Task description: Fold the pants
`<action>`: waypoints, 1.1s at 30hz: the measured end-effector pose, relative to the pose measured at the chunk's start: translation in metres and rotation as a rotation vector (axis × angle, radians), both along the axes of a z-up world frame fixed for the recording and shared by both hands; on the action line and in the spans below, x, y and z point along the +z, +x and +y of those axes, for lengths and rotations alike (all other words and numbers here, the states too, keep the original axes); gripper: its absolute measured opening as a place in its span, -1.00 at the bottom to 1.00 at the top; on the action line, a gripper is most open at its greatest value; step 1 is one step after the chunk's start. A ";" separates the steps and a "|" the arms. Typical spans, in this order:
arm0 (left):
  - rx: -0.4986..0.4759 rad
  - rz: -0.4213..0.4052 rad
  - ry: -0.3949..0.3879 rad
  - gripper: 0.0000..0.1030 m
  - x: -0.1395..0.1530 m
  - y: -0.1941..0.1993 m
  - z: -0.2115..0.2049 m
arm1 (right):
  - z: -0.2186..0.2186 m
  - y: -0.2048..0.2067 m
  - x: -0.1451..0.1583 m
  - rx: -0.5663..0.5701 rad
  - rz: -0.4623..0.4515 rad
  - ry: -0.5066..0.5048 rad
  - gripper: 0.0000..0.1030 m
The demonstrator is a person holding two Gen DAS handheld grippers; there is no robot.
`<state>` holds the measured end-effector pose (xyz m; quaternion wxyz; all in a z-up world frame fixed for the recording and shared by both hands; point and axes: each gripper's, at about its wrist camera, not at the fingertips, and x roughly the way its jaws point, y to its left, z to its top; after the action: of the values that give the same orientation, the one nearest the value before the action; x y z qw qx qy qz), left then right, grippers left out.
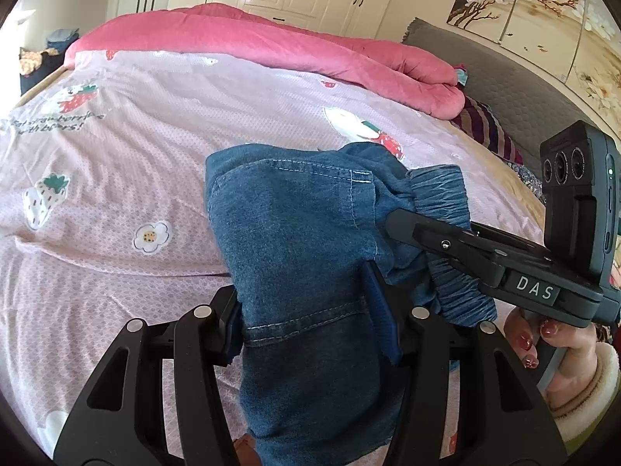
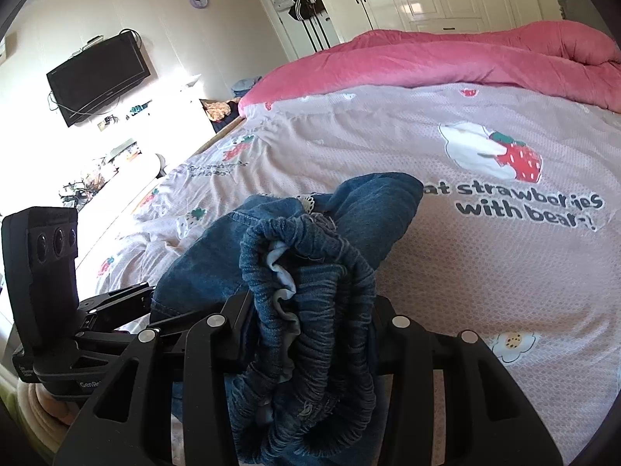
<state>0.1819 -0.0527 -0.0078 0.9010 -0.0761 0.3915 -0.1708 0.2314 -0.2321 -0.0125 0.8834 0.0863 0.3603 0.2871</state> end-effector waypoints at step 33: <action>0.009 0.083 -0.006 0.13 -0.037 0.004 0.010 | -0.001 0.015 -0.041 -0.062 0.131 -0.065 -0.11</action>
<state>0.1856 -0.0424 -0.0449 0.8845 -0.0874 0.4276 -0.1648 0.2459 -0.2331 -0.0531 0.8688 0.0874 0.4234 0.2414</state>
